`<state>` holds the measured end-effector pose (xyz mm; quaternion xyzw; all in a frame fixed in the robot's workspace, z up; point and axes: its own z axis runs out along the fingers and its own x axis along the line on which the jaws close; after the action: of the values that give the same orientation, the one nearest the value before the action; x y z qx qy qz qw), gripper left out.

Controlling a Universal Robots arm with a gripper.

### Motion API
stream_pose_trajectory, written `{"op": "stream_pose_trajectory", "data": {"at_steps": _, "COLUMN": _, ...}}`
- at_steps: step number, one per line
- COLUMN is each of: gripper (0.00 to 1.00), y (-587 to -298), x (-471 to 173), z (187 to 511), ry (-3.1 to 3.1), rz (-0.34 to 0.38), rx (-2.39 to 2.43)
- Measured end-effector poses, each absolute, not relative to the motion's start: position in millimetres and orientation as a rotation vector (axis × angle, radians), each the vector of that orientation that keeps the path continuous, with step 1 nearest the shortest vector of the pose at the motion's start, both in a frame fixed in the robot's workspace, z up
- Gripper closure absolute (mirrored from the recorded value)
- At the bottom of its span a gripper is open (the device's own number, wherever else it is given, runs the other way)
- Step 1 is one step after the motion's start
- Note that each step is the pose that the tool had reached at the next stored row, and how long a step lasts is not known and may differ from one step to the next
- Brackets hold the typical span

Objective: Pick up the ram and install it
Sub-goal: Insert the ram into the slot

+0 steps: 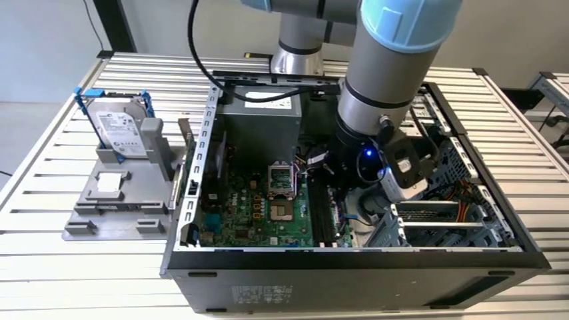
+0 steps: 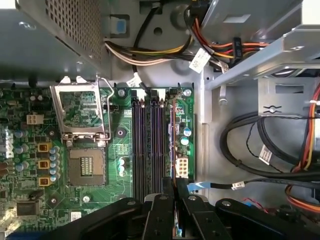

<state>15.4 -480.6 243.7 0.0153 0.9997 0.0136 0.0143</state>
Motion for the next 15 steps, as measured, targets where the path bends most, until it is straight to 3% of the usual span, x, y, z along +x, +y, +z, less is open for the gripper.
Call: {"op": "stream_pose_trajectory", "data": {"at_steps": 15, "gripper": 1.0, "y": -482, "x": 12, "z": 230, "ry": 3.113, "rz": 0.042, "rx": 0.046}}
